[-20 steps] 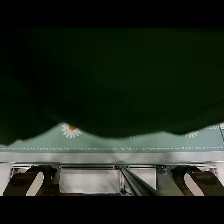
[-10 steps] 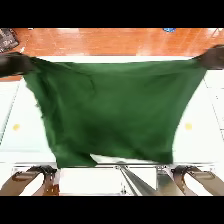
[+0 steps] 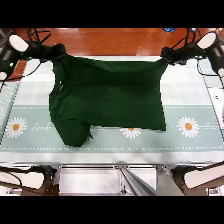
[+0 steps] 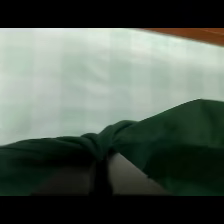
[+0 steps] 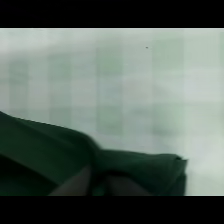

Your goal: Fold the shirts.

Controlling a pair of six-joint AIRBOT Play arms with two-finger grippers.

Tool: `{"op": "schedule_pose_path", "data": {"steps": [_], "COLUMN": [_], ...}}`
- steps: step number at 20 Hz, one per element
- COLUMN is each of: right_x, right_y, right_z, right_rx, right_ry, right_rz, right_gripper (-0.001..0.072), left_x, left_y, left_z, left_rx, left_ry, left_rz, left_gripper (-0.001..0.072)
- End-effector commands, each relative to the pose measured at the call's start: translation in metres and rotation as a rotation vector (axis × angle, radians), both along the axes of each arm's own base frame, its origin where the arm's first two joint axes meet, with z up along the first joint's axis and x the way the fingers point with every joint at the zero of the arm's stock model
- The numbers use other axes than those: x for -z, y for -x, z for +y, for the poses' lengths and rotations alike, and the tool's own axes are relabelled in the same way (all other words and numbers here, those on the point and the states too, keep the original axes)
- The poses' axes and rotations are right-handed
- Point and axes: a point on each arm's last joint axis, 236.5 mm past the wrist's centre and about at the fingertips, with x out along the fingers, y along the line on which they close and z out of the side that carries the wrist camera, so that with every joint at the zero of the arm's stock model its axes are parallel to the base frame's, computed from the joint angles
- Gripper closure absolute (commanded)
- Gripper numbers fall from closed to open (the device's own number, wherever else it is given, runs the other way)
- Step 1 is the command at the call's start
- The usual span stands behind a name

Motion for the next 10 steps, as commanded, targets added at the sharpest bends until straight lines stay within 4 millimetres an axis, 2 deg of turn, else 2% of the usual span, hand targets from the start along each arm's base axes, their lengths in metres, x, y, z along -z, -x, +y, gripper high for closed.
{"op": "schedule_pose_path", "data": {"steps": [1,2,3,4,6,7,8,9,10], "right_x": [0.009,0.003,-0.006,-0.017,-0.034,-0.035,-0.028,-0.015,0.002], "right_y": [-0.025,-0.021,-0.012,0.001,0.04,0.065,0.09,0.118,0.144], "right_z": [-0.002,-0.016,-0.037,-0.059,-0.107,-0.131,-0.151,-0.166,-0.172], "right_rx": [0.093,0.093,0.087,0.071,0.045,0.06,0.092,0.133,0.171], "right_ry": [-0.223,-0.229,-0.213,-0.191,-0.12,-0.065,-0.005,0.042,0.055], "right_rz": [0.026,0.034,0.043,0.048,0.087,0.137,0.19,0.242,0.281], "right_gripper": [0.0298,0.0298,0.0298,0.0298,0.0299,0.0299,0.0299,0.0299,0.0299], "left_x": [0.014,0.015,0.017,0.023,0.038,0.05,0.06,0.069,0.076], "left_y": [-0.018,-0.01,0.003,0.022,0.073,0.107,0.137,0.165,0.187], "left_z": [-0.005,0.009,0.036,0.069,0.119,0.135,0.142,0.142,0.142], "left_rx": [0.02,0.028,0.031,0.02,-0.017,-0.027,-0.021,-0.014,-0.022], "left_ry": [0.029,-0.018,-0.095,-0.16,-0.139,-0.069,0.02,0.12,0.187], "left_rz": [0.041,0.071,0.131,0.222,0.436,0.567,0.662,0.72,0.726], "left_gripper": [0.0206,0.0198,0.0198,0.0198,0.0199,0.0199,0.0199,0.0199,0.0199]}}
